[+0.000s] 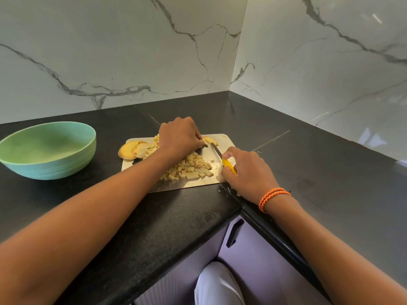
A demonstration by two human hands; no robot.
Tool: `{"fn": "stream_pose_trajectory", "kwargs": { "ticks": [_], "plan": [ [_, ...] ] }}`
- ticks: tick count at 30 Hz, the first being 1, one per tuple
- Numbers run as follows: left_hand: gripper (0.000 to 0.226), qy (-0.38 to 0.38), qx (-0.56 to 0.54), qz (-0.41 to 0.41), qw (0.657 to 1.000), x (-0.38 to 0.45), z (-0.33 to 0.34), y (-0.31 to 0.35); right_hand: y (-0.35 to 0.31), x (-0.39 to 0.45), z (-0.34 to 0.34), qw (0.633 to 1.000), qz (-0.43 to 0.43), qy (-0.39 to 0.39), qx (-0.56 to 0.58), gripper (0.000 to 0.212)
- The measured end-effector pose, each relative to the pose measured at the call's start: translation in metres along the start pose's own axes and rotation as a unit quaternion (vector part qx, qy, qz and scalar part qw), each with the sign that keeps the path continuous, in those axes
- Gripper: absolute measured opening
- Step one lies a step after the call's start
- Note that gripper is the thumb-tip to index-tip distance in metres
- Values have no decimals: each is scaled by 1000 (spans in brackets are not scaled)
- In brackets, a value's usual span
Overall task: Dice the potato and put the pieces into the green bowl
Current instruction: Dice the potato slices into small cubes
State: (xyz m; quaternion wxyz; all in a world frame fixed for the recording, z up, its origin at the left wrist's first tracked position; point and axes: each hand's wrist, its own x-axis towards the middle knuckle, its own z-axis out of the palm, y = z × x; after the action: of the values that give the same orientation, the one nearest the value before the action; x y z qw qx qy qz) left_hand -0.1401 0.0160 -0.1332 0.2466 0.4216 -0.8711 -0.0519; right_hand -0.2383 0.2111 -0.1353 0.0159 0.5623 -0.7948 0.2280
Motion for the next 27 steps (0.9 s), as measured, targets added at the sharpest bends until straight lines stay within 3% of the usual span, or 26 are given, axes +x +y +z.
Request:
{"fn": "stream_pose_trajectory", "kwargs": {
  "ticks": [8,27],
  "plan": [
    [12,3,-58,-24,998,2,-5,-6,4,20,9,996,-7,58,65,30],
    [16,10,-34,-1,999,5,4,-5,-6,50,22,999,-24,10,27,35]
  ]
}}
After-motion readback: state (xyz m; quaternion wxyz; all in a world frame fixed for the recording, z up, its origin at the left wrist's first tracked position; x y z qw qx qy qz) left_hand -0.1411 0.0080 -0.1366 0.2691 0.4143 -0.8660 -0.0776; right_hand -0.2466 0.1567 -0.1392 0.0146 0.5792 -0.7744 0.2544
